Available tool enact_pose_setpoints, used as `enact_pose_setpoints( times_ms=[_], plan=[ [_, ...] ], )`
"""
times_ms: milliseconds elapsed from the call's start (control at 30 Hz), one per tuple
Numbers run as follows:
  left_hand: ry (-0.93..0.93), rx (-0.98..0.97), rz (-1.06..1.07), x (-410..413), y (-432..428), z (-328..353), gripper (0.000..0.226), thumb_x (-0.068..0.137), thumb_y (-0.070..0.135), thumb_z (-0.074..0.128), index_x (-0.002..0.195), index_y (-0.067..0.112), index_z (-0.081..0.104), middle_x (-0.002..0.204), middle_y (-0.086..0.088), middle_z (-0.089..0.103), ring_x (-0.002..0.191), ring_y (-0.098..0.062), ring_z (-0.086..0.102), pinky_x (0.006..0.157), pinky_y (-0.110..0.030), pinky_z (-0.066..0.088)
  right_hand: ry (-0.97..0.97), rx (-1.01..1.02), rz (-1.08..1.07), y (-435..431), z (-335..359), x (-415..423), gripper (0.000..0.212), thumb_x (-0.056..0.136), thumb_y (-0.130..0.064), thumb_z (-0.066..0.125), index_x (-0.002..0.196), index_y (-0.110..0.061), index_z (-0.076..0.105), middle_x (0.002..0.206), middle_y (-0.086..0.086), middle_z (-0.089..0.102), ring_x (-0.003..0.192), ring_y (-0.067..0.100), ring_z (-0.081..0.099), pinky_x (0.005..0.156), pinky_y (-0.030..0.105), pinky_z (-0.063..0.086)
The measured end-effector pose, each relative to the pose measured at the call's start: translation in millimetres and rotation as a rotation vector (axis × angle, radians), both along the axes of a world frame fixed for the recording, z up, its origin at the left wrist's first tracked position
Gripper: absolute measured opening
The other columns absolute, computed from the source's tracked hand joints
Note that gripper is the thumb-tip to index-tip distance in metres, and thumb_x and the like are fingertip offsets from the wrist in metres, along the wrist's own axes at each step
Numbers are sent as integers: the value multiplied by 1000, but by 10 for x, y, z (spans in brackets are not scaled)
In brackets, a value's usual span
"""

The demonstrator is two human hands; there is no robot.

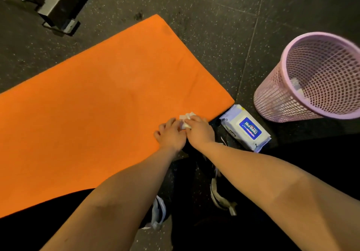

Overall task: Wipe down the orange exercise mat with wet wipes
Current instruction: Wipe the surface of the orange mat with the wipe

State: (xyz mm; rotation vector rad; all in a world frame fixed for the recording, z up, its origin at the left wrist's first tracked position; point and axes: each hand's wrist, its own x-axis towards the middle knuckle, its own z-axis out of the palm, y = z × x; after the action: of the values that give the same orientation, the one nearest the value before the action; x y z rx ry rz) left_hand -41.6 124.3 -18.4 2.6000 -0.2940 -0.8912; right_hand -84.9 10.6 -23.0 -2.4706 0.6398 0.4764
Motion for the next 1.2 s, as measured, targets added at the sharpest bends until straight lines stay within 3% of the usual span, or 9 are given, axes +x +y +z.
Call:
enact_pose_setpoints(
  times_ms=[133,300,433,533,700,900,1000,1100,1200],
  plan=[
    [-43,-14,-77,184,-91,-79,48,97,29,44,143,39,46,157,8,32,135,-26,29,105,-45,19,81,-199,64,-265,-60,61,47,104,-35,44,150,-28,45,162,-2,29,144,27,22,113,42,27],
    [-77,-3,-162,384,-228,-174,51,96,29,44,147,35,42,155,3,30,132,-28,30,105,-46,20,271,-211,-93,-727,-129,245,60,106,-31,32,162,-19,15,170,2,0,156,23,-9,125,48,8],
    [-93,-20,-235,383,-404,-223,49,97,35,44,146,38,40,160,4,24,136,-30,25,107,-48,20,117,-62,37,-578,-175,253,53,108,-28,33,159,-15,26,169,8,10,156,26,3,126,40,7],
    [-72,-41,-200,346,-399,-301,49,98,38,44,146,40,40,163,7,23,140,-29,22,111,-49,16,50,-17,185,-596,-225,175,50,109,-29,34,159,-22,31,169,0,15,156,25,6,126,43,6],
    [-77,-69,-180,347,-315,-353,53,95,32,48,147,38,41,163,7,25,143,-28,21,114,-48,14,212,-192,-159,-1060,-272,298,53,108,-36,29,160,-25,21,170,-4,9,155,34,0,124,49,7],
    [-123,-92,-178,383,-551,-283,53,101,33,42,153,37,34,165,12,21,141,-26,26,108,-46,19,54,7,-8,-832,-205,358,49,108,-32,33,157,-34,31,166,-9,23,155,32,5,124,50,3],
    [-135,-114,-256,417,-670,-280,55,101,34,41,155,36,31,167,11,16,144,-23,23,108,-44,18,-71,16,-145,-1023,-197,391,51,108,-30,36,159,-32,28,168,-3,18,156,30,6,125,49,7],
    [-73,-92,-320,433,-779,-293,56,101,39,40,155,39,26,167,10,13,145,-22,16,108,-47,15,37,5,-396,-1281,-199,476,60,106,-33,40,161,-27,17,170,10,0,156,33,-1,125,50,11],
    [-50,-41,-378,428,-826,-280,53,104,47,33,156,43,22,167,6,12,144,-27,12,109,-49,12,131,149,-467,-1448,-176,569,62,105,-32,41,161,-25,15,164,21,17,150,38,19,121,49,24]
  ],
)
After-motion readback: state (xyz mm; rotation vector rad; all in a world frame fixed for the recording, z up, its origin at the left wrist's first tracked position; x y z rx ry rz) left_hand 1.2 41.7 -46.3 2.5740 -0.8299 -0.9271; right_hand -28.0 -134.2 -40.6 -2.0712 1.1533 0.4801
